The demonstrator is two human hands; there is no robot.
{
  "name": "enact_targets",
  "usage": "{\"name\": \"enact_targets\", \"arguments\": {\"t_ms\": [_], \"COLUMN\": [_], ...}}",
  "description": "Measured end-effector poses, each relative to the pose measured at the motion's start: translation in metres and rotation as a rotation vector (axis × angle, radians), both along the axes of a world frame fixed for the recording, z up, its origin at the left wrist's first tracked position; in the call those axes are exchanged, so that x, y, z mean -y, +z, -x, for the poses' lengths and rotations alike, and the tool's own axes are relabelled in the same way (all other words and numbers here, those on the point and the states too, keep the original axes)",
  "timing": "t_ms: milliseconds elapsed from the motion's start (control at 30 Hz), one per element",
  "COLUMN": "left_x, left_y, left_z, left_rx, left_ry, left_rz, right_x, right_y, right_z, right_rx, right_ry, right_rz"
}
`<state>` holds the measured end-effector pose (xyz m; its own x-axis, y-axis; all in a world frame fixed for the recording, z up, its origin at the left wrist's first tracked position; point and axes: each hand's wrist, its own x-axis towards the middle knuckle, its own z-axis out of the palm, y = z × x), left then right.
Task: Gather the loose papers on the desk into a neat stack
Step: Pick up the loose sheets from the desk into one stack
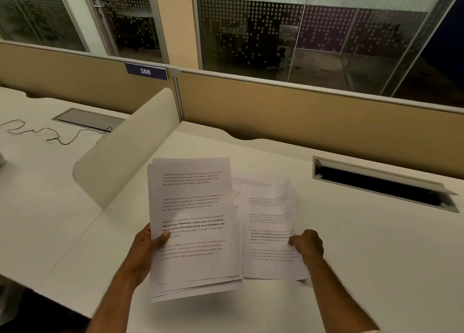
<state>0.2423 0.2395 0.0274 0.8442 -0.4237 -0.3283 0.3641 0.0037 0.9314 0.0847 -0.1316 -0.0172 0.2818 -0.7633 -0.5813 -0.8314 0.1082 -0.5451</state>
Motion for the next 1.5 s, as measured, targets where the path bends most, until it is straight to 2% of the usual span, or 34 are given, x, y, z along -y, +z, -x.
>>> {"name": "enact_targets", "arguments": {"t_ms": [167,400,567,667,933,1067,1200,1333,1400,1500], "left_x": [-0.004,0.005,0.018,0.026,0.042,0.049,0.046,0.038,0.026,0.000], "left_y": [-0.001,0.006,0.014,0.011,0.019,0.023,0.019,0.011,0.006,0.005], "left_z": [-0.003,-0.008,-0.003,0.004,0.030,0.042,0.049,0.055,0.052,0.043], "left_rx": [0.000,0.013,0.010,0.008,0.047,0.047,-0.148,-0.009,0.015,0.010], "left_ry": [0.001,-0.029,-0.078,-0.088,-0.109,-0.048,0.099,0.123,0.158,0.219], "left_rz": [0.025,0.054,0.084,0.104,0.074,0.052,0.062,-0.009,-0.043,-0.058], "right_x": [0.015,0.019,0.002,-0.018,-0.073,-0.084,-0.096,-0.104,-0.098,-0.068], "right_y": [0.008,0.149,0.209,0.202,0.112,0.083,0.073,0.073,0.076,0.060], "right_z": [0.007,0.030,0.050,0.043,0.009,0.002,-0.012,-0.026,-0.037,-0.053], "right_rx": [0.407,0.852,1.128,1.109,0.798,0.795,0.806,0.743,0.688,0.501], "right_ry": [-0.096,0.086,0.095,0.164,0.267,0.295,0.395,0.545,0.525,0.329], "right_rz": [-0.240,-0.209,-0.336,-0.356,-0.362,-0.350,-0.309,-0.301,-0.277,-0.053]}}
